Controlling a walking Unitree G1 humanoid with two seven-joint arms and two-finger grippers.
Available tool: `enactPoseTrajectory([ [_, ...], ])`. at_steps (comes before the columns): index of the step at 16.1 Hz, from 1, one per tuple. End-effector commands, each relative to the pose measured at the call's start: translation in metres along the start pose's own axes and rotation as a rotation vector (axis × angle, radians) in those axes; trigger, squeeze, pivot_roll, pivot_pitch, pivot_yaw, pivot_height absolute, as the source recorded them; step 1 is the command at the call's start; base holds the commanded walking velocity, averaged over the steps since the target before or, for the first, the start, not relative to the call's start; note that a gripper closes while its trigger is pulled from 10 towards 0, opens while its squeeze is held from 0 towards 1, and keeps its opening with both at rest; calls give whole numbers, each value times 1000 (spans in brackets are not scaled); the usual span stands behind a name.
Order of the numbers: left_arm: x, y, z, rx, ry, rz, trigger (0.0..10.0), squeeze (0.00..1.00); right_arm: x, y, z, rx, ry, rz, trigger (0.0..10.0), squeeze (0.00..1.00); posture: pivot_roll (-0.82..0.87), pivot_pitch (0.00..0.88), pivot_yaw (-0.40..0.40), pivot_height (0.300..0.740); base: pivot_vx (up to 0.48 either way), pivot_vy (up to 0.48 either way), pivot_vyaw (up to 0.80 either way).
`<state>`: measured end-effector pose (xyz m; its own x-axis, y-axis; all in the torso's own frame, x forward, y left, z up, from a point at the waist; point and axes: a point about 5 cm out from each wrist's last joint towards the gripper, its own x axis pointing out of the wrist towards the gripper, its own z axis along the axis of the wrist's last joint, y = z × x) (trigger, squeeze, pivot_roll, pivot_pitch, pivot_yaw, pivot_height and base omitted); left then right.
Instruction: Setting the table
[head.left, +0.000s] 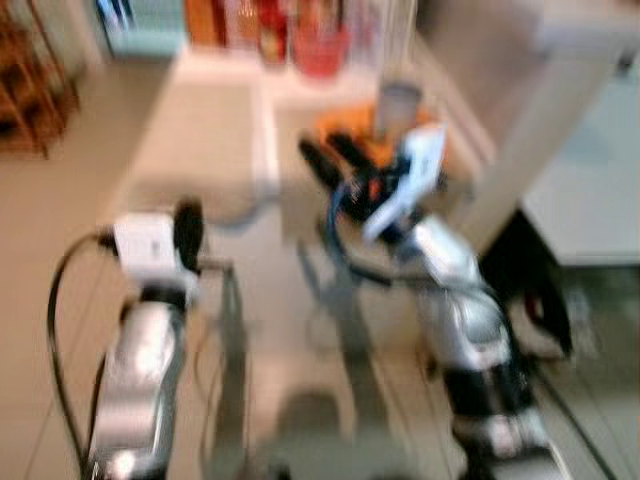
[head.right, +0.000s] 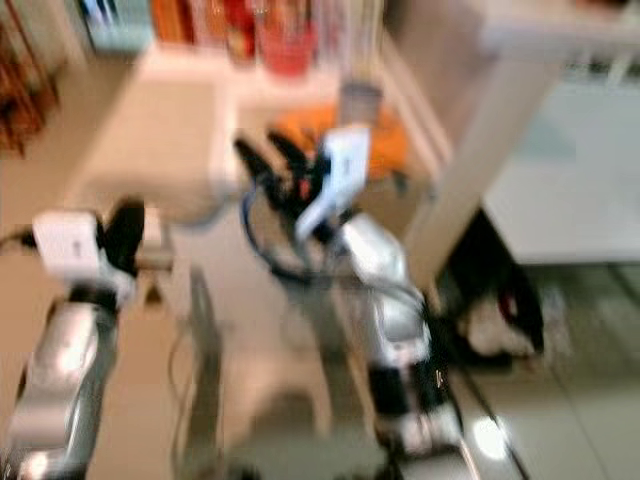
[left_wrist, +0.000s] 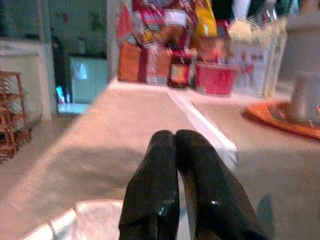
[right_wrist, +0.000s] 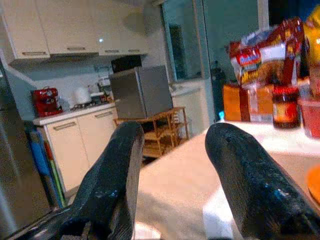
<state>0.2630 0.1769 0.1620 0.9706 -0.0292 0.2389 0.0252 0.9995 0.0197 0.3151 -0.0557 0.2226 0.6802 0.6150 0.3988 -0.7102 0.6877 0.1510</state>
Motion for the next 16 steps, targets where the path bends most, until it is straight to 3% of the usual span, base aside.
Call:
enactPoseTrajectory([
  [1, 2, -7, 3, -17, -7, -32, 10000, 0, -1, -3, 1, -27, 20, -39, 10000, 0, -66, 61, -24, 740, 480, 0, 0],
  [5, 2, -16, 5, -10, -7, -78, 10000, 0, -2, -6, -2, -16, 33, -89, 10000, 0, -69, 65, -19, 740, 480, 0, 0],
  [8, 2, -19, 3, -13, 3, -85, 10000, 0, -1, -16, 2, -65, 51, -174, 10000, 0, -75, 70, -12, 740, 427, 0, -800],
  [11, 4, -20, 5, -19, -2, -87, 10000, 0, 0, -17, 3, -155, 96, -184, 10000, 0, -74, 72, -14, 740, 96, 0, 0],
  [13, 3, -20, 2, -21, 19, -73, 10000, 0, 7, -16, 3, -282, 220, -209, 10000, 0, -77, 75, -15, 740, 0, 0, 0],
  [16, 2, -19, -1, -18, 33, -61, 10000, 0, 18, -14, 1, -401, 354, -206, 10000, 0, -78, 76, -20, 740, 0, 0, 0],
])
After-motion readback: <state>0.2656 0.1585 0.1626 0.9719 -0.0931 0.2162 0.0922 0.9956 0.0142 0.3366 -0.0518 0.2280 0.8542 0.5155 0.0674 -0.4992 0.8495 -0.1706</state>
